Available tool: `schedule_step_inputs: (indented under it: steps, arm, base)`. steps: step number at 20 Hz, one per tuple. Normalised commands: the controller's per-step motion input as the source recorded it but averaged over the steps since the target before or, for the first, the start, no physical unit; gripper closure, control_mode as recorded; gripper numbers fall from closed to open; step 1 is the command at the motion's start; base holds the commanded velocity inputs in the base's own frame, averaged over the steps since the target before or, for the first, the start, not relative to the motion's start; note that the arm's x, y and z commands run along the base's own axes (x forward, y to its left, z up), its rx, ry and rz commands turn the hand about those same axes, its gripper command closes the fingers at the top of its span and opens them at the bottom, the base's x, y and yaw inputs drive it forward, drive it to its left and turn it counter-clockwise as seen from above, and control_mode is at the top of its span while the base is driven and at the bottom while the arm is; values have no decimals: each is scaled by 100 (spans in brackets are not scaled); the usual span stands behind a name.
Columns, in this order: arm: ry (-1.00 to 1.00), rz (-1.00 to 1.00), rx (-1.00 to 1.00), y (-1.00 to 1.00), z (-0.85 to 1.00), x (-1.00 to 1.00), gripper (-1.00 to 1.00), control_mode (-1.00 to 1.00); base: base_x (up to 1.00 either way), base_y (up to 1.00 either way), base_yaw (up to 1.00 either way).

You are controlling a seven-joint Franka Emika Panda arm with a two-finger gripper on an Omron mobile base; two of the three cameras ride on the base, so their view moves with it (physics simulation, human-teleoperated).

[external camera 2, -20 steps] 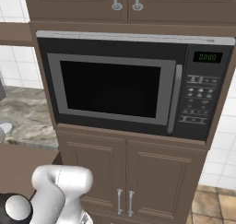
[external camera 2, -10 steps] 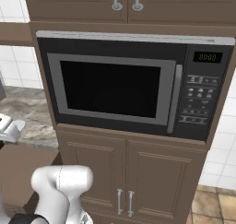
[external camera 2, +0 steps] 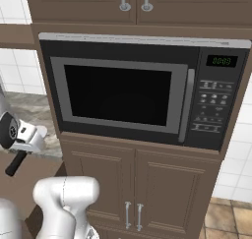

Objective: Take the pizza cutter from the drawer on the left and place it on the dining counter for cutting.

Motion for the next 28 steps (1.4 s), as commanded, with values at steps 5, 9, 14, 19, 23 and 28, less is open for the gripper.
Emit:
schedule_step_inputs:
  steps: [5,9,14,19,23,28]
  arm:
    - [-5,3,1,-81,14,3,100,-100]
    - [-1,6,2,-73,26,13,100,-100]
    - [0,3,1,-52,30,10,100,-100]
    - [0,1,0,-31,30,6,100,-100]
    - [0,0,0,-19,2,7,100,-100]
    - [0,0,-2,-8,0,15,100,-100]
  base:
    - [0,0,0]
    - [0,0,0]
    - [0,0,0]
    - [0,0,0]
    - [0,0,0]
    - [0,0,0]
